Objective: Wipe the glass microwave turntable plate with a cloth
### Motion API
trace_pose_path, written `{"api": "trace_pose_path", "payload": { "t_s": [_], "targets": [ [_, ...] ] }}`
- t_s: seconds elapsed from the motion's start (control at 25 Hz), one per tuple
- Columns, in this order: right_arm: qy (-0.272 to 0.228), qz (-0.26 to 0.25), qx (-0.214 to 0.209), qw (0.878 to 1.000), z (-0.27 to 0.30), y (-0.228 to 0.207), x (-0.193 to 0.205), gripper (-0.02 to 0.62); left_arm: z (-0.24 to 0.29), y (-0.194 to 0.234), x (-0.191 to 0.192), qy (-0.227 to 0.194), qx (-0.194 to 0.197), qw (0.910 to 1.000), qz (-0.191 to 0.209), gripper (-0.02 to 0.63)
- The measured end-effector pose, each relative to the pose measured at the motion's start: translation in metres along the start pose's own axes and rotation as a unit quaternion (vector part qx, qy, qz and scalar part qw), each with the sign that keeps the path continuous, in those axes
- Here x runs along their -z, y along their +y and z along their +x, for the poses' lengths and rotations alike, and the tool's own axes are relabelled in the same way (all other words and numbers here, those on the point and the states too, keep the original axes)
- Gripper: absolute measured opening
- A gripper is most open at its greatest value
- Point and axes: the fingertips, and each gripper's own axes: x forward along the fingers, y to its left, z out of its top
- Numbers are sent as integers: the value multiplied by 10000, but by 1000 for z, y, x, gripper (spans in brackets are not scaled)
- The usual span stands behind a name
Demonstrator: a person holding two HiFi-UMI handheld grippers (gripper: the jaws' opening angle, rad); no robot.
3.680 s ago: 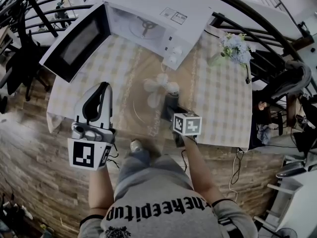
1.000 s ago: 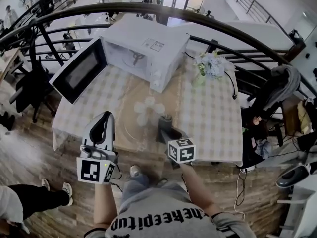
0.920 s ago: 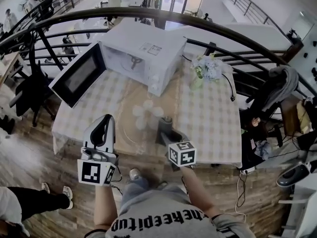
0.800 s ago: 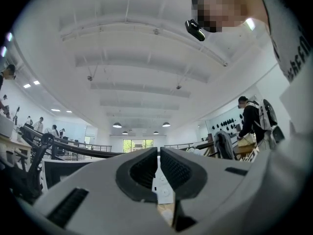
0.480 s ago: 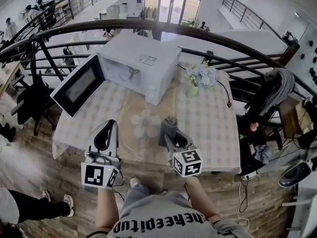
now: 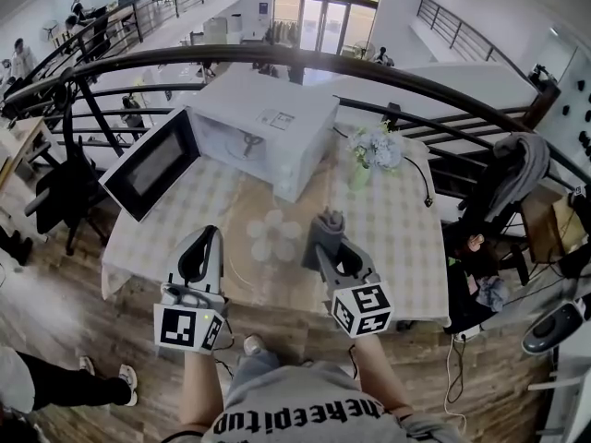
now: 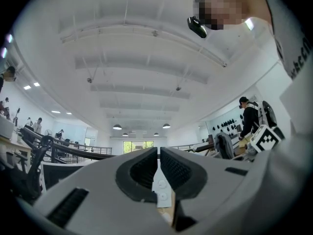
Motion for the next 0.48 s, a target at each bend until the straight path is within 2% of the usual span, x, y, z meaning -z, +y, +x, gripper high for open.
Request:
{"api": "trace_pose_path", "payload": {
  "t_s": [0.48],
  "targets": [
    [-641,-295,80,9975,-17,-1,-54,127,-3,3,-9,-11,-64,10000,64,18]
  ]
}}
